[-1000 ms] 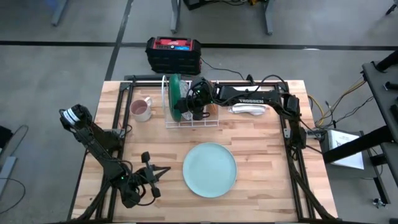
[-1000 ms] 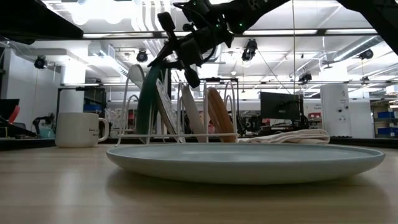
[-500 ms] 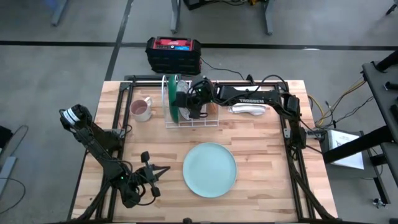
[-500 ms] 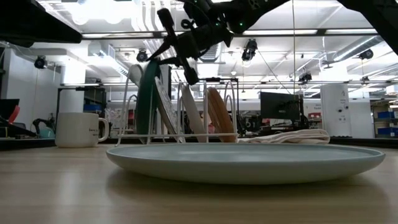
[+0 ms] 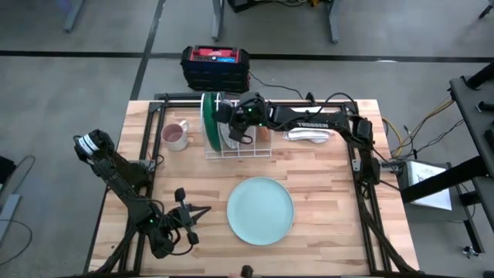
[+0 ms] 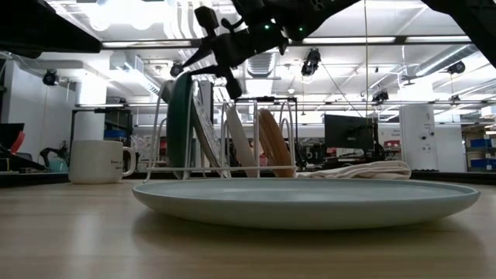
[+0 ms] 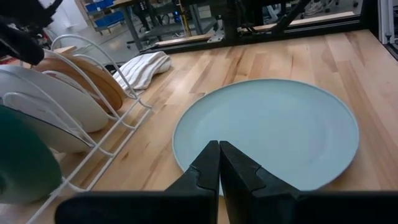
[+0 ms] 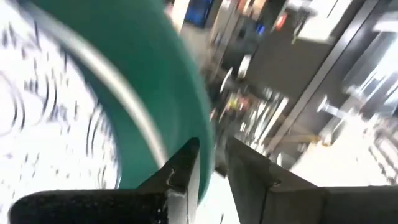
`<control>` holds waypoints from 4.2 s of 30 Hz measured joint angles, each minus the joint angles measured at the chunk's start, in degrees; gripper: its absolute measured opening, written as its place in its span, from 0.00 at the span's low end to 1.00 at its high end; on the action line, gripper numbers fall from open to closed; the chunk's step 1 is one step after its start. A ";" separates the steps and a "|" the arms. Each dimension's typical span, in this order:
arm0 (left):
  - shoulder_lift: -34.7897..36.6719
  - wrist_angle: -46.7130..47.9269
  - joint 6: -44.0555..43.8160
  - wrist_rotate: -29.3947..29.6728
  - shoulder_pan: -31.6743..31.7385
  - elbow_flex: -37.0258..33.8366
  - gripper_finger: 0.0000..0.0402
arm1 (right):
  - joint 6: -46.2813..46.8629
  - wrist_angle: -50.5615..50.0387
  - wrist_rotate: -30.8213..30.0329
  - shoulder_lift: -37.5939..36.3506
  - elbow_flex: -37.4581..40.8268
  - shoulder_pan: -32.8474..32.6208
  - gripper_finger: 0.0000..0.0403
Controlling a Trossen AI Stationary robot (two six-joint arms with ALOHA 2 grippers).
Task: Sort dishes
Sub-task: Put the green plate into the dishwasher rack, then put the blue plate into the dishwasher rack
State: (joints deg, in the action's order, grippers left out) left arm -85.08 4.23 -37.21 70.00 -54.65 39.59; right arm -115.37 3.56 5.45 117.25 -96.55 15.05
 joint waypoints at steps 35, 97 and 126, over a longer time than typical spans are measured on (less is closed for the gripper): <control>0.00 -0.17 0.85 4.52 0.70 0.00 0.00 | 89.77 -40.11 -9.40 -25.72 0.13 2.37 0.00; -19.06 -17.63 -3.42 -17.66 14.60 0.02 0.00 | 156.90 -17.58 8.56 -39.58 59.76 -12.20 0.37; -23.76 -21.27 -5.20 -21.09 16.59 0.11 0.00 | 163.28 22.31 16.36 -23.73 68.96 -14.03 0.53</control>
State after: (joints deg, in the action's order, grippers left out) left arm -108.84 -17.04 -42.41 48.90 -38.06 39.70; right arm 47.91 25.87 21.81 93.52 -27.59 1.02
